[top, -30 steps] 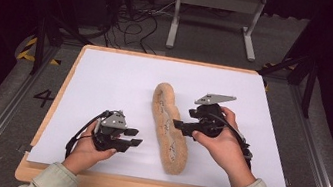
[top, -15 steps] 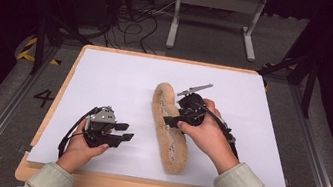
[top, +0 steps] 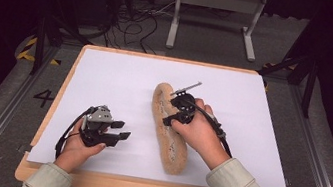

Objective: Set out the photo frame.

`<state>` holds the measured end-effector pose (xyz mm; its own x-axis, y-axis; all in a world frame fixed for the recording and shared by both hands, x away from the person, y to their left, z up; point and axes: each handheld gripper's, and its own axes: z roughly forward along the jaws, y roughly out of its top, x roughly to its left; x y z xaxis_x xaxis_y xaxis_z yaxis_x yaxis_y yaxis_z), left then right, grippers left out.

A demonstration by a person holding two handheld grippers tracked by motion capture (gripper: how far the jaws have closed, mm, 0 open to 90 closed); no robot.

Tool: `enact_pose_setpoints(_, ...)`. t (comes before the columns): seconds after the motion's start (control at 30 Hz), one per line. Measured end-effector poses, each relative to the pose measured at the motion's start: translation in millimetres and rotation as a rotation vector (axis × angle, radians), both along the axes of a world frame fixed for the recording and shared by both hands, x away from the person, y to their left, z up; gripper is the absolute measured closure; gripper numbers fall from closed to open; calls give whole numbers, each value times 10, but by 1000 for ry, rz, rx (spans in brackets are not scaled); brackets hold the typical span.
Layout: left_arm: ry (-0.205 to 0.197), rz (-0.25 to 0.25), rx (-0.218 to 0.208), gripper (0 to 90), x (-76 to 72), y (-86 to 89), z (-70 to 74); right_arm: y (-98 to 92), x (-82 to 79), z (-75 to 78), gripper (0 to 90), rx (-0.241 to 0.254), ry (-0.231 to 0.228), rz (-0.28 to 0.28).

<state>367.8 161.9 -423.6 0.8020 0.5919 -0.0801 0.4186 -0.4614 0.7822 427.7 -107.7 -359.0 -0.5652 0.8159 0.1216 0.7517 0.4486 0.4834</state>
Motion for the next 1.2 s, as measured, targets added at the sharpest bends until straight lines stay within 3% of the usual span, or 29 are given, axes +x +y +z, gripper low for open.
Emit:
enact_pose_setpoints(0.37, -9, 2, -1, 529, -8, 4, 10, 5, 15, 12, 625, 15, 39, -89)
enact_pose_setpoints(0.63, -16, 6, 2, 529, -7, 21, 11, -54, 34, 46, 647, 44, 29, -81)
enact_pose_setpoints(1.1, -17, 50, 5, 527, -52, 122, 3, -187, 24, 293, 657, 0, -41, 76)
enact_pose_setpoints(1.2, -15, 64, 9, 526, -64, 165, -12, -200, 43, 346, 657, -27, -67, 154)
